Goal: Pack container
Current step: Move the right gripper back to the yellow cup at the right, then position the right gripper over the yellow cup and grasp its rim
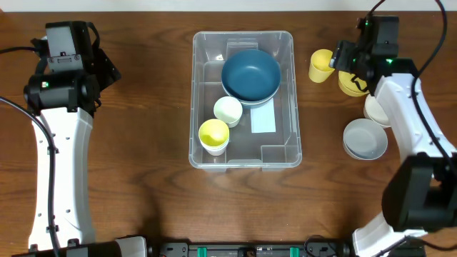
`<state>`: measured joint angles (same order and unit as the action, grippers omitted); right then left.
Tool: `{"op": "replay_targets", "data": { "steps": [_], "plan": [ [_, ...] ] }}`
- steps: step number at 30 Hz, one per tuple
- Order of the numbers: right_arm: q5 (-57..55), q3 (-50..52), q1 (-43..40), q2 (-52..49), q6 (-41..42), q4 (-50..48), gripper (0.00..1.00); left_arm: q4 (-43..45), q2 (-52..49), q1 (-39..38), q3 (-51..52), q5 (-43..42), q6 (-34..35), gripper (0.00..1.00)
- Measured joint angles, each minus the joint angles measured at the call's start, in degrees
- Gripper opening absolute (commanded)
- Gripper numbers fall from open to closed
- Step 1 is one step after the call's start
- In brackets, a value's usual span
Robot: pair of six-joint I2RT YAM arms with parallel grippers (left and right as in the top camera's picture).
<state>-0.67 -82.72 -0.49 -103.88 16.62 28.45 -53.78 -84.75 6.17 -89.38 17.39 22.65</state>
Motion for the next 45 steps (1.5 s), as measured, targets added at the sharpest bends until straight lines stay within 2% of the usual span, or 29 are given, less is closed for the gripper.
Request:
{"op": "replay_targets", "data": {
  "steps": [12, 21, 32, 45],
  "plan": [
    [1.9, 0.0, -2.8, -9.6, 8.9, -2.6, 0.72, 0.0, 0.0, 0.0, 0.0, 0.0, 0.0, 0.98],
    [3.3, 0.0, -3.5, -10.5, 10.0, -3.8, 0.73, 0.0, 0.0, 0.0, 0.0, 0.0, 0.0, 0.98],
    [6.6, 0.0, -3.5, -12.7, 9.7, -5.9, 0.70, 0.0, 0.0, 0.0, 0.0, 0.0, 0.0, 0.98],
    [9.4, 0.0, -2.7, -14.5, 4.2, -7.8, 0.51, 0.0, 0.0, 0.0, 0.0, 0.0, 0.0, 0.98]
  ]
}}
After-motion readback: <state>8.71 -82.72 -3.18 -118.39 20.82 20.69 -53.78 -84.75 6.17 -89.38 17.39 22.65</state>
